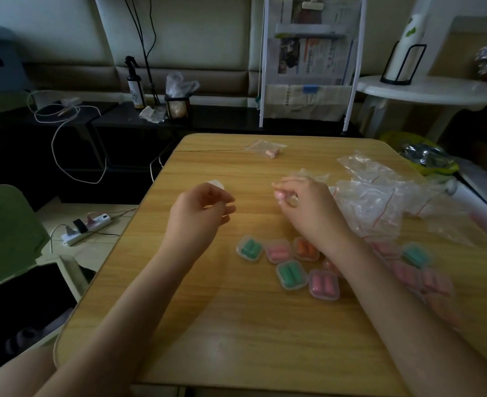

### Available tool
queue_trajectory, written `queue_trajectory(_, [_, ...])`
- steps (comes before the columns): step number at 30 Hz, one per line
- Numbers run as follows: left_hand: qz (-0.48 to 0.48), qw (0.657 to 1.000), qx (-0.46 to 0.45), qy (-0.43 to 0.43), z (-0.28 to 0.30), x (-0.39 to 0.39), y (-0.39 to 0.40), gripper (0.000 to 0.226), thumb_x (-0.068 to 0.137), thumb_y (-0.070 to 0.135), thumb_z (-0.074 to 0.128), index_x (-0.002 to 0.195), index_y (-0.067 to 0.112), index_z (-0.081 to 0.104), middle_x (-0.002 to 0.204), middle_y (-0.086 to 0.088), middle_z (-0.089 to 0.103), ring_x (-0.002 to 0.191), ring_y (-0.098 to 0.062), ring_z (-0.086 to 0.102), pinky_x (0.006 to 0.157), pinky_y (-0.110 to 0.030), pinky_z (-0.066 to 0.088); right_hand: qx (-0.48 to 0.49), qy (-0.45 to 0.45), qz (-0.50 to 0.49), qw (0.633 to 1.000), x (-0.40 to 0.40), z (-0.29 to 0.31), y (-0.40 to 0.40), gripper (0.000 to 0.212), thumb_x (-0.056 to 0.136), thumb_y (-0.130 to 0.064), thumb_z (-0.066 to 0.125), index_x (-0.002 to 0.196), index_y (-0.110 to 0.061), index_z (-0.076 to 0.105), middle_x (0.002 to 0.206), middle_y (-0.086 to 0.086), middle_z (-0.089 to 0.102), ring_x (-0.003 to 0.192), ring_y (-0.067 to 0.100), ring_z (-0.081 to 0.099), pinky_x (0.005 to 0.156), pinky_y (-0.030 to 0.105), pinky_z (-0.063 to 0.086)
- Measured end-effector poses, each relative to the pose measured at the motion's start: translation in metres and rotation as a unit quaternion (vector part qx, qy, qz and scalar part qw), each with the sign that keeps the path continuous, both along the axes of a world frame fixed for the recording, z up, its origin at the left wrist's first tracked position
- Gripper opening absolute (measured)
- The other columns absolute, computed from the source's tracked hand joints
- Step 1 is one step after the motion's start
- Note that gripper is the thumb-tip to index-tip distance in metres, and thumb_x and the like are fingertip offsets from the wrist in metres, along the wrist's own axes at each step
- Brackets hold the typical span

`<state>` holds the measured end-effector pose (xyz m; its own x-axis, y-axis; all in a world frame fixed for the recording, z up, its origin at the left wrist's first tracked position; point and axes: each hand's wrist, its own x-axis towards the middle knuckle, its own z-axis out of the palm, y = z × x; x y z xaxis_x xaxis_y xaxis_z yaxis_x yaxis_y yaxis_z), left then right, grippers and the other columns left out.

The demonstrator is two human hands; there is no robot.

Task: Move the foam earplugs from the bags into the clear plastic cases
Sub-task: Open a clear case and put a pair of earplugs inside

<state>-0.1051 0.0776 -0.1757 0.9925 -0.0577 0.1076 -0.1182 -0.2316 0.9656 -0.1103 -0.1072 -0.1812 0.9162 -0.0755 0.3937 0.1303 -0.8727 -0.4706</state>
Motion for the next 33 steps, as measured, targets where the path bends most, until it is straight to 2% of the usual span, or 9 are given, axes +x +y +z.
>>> queue_trajectory(3, [0.032,0.989,0.12,-0.084,-0.006,0.003,0.001,0.019,0.091,0.008,0.055,0.088,0.024,0.065,0.099,0.011,0.066,0.094,-0.002,0.061,0.076,-0.013,0.048,0.017,0.024,0.018,0.999,-0.001,-0.002,0.001,0.028,0.091,-0.014,0.061,0.118,-0.021,0.064,0.114,-0.005,0.066,0.103,0.007,0.059,0.085,0.014,0.041])
queue_trajectory(5, [0.05,0.976,0.18,-0.112,-0.009,0.004,0.002,0.02,0.091,0.008,0.054,0.098,0.023,0.065,0.104,0.014,0.06,0.081,0.003,0.055,0.062,-0.001,0.04,0.027,0.041,0.022,0.999,-0.001,-0.002,0.001,0.023,0.09,-0.019,0.064,0.112,-0.022,0.067,0.107,-0.008,0.068,0.094,0.001,0.059,0.075,0.009,0.04])
queue_trajectory(8, [0.065,0.959,0.241,-0.135,-0.011,0.004,0.002,0.027,0.093,0.011,0.052,0.115,0.022,0.062,0.106,0.01,0.056,0.066,0.004,0.049,0.06,0.003,0.039,0.077,0.029,0.047,0.996,-0.004,0.002,0.004,0.023,0.088,-0.028,0.065,0.11,-0.022,0.068,0.104,-0.01,0.069,0.094,0.0,0.061,0.082,0.015,0.046])
queue_trajectory(10, [0.069,0.952,0.264,-0.137,-0.014,0.008,0.002,0.032,0.094,0.009,0.049,0.122,0.022,0.059,0.127,0.0,0.058,0.106,-0.009,0.058,0.087,-0.009,0.043,0.084,0.038,0.079,0.993,-0.008,0.009,0.008,0.024,0.086,-0.032,0.067,0.109,-0.025,0.069,0.102,-0.017,0.065,0.092,-0.004,0.058,0.08,0.013,0.042])
queue_trajectory(12, [0.067,0.949,0.279,-0.128,-0.017,0.014,0.003,0.039,0.095,0.004,0.045,0.128,0.021,0.056,0.143,-0.007,0.046,0.137,-0.019,0.035,0.108,-0.031,0.032,0.063,0.078,0.116,0.988,-0.011,0.013,0.013,0.025,0.085,-0.031,0.067,0.109,-0.026,0.067,0.092,-0.024,0.059,0.084,-0.011,0.053,0.072,0.009,0.039])
queue_trajectory(20, [0.035,0.928,0.349,-0.128,-0.025,0.035,0.008,0.05,0.098,0.008,0.038,0.147,0.019,0.032,0.156,-0.006,0.024,0.146,-0.018,0.009,0.117,-0.036,0.01,0.05,0.137,0.111,0.983,-0.007,0.005,0.01,0.008,0.088,-0.021,0.065,0.096,-0.022,0.067,0.082,-0.018,0.063,0.07,-0.011,0.056,0.065,0.01,0.046])
queue_trajectory(24, [0.003,0.903,0.413,-0.115,-0.027,0.05,0.006,0.055,0.099,0.022,0.042,0.15,0.025,0.02,0.158,-0.005,0.014,0.146,-0.023,0.002,0.117,-0.04,0.004,0.051,0.12,0.111,0.985,-0.004,0.009,0.014,0.022,0.093,-0.022,0.057,0.114,-0.022,0.066,0.11,-0.009,0.066,0.069,-0.01,0.051,0.071,0.013,0.046])
queue_trajectory(29, [-0.018,0.904,0.408,-0.123,-0.03,0.062,0.002,0.049,0.098,0.024,0.045,0.146,0.022,0.033,0.155,-0.008,0.026,0.144,-0.023,0.018,0.117,-0.04,0.012,-0.02,0.101,0.077,0.992,0.022,0.025,0.016,0.033,0.098,-0.025,0.049,0.131,-0.024,0.054,0.125,0.0,0.061,0.097,0.012,0.062,0.086,0.036,0.053])
queue_trajectory(33, [0.003,0.924,0.351,-0.151,-0.023,0.058,-0.004,0.038,0.093,0.014,0.051,0.13,0.021,0.053,0.132,-0.004,0.055,0.115,-0.022,0.055,0.095,-0.032,0.045,-0.109,0.065,0.019,0.992,0.076,0.033,0.01,0.035,0.098,-0.009,0.042,0.128,-0.016,0.056,0.131,0.01,0.056,0.11,0.025,0.057,0.091,0.041,0.05])
